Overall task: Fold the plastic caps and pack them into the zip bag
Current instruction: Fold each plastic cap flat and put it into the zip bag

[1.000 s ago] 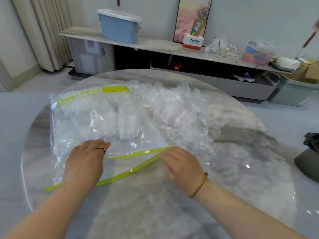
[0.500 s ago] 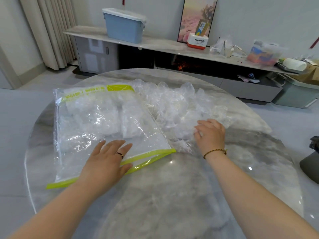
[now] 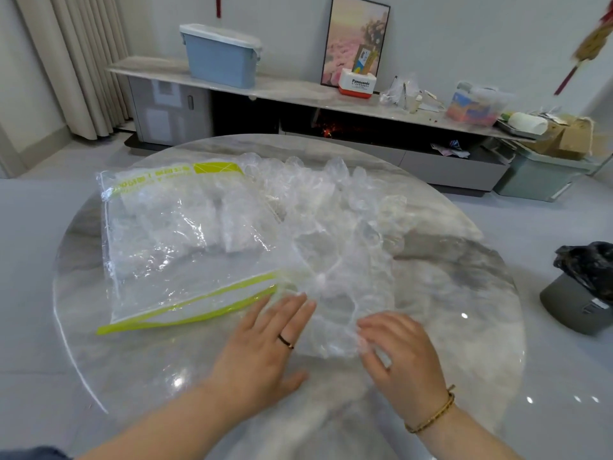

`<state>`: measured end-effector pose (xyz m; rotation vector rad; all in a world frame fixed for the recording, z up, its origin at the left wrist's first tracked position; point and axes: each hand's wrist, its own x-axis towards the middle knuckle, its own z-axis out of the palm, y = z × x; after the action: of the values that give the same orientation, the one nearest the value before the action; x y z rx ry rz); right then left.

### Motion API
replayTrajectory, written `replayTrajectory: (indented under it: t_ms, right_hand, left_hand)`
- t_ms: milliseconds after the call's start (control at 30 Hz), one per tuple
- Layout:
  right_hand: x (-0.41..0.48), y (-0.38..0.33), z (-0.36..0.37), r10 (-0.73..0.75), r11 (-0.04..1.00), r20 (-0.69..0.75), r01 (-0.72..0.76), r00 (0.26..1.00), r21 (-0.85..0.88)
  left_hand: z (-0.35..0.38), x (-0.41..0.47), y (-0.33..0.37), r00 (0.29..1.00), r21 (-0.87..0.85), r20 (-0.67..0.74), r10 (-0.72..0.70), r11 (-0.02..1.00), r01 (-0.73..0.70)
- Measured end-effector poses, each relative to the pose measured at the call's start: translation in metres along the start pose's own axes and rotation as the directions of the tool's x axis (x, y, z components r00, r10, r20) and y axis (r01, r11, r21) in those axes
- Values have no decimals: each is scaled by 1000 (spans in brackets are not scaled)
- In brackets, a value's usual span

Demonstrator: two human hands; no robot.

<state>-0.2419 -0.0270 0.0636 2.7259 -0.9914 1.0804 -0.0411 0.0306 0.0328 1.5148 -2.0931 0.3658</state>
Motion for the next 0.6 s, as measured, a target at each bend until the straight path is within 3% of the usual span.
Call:
replayTrajectory:
  t_ms: [167, 267, 400, 500, 533, 600]
  right_hand:
    - [-42, 8, -4, -216, 961, 275, 254, 937, -110]
    - [-53, 6, -10, -209, 975, 375, 220, 903, 16]
    - [-30, 4, -13, 4, 989, 325, -52, 946, 139]
    - [-10, 9, 3, 59, 998, 391, -68, 918, 8]
    - [-4, 11, 8, 141, 988, 457, -155, 878, -7]
    - [11, 11, 11, 336, 879, 585, -469, 738, 86]
  left_hand:
    - [1, 2, 0, 990, -8, 43, 132, 991, -132]
    - [-3, -7, 1, 976, -28, 124, 178, 984, -176]
    - [-5, -22, 8, 960, -72, 175, 217, 976, -208]
    - [-4, -26, 7, 949, -85, 192, 248, 968, -236]
    - [-3, -26, 6, 950, -83, 186, 249, 968, -238]
    - [-3, -26, 5, 960, -78, 167, 225, 974, -215]
